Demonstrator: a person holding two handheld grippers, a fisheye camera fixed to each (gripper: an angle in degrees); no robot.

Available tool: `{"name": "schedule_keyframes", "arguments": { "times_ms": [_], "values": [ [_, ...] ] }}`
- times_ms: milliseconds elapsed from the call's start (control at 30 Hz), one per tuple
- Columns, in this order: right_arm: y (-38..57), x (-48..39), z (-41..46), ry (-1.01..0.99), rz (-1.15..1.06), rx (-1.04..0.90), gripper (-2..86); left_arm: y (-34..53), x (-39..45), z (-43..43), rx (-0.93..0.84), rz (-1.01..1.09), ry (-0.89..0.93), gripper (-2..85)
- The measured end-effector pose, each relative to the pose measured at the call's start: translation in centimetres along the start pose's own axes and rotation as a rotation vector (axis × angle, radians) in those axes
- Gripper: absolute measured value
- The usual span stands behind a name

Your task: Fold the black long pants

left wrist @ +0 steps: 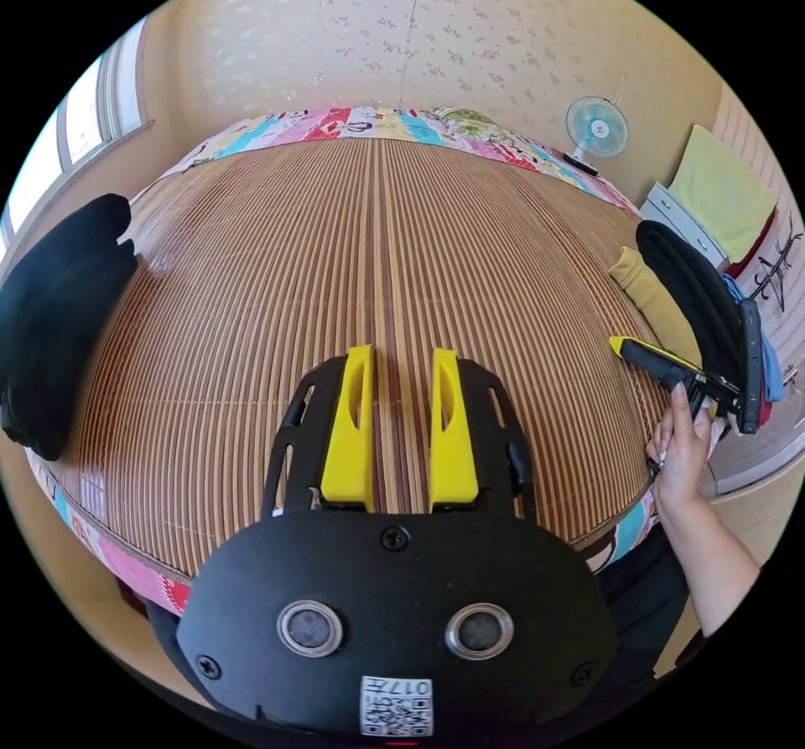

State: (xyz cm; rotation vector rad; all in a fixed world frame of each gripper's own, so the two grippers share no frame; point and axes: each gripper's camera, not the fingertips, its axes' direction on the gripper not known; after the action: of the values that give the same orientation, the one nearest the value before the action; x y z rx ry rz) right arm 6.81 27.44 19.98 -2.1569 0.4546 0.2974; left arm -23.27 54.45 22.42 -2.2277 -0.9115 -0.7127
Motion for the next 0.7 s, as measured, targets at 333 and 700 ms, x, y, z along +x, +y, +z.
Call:
{"name": "schedule_keyframes", "arguments": {
  "times_ms": [333,700],
  "values": [
    [0.9,0.9,0.1,0.056,-0.025,0.004,0.4,-1.4,-8.9,-1.5,-0.092,-0.098,0.624,9.1],
    [1.6,2.7,-0.1,0.049,-0.023,0.007,0.4,-3.6,-11.4,-7.2,-0.033,-0.082,0.489,9.7]
  ]
}}
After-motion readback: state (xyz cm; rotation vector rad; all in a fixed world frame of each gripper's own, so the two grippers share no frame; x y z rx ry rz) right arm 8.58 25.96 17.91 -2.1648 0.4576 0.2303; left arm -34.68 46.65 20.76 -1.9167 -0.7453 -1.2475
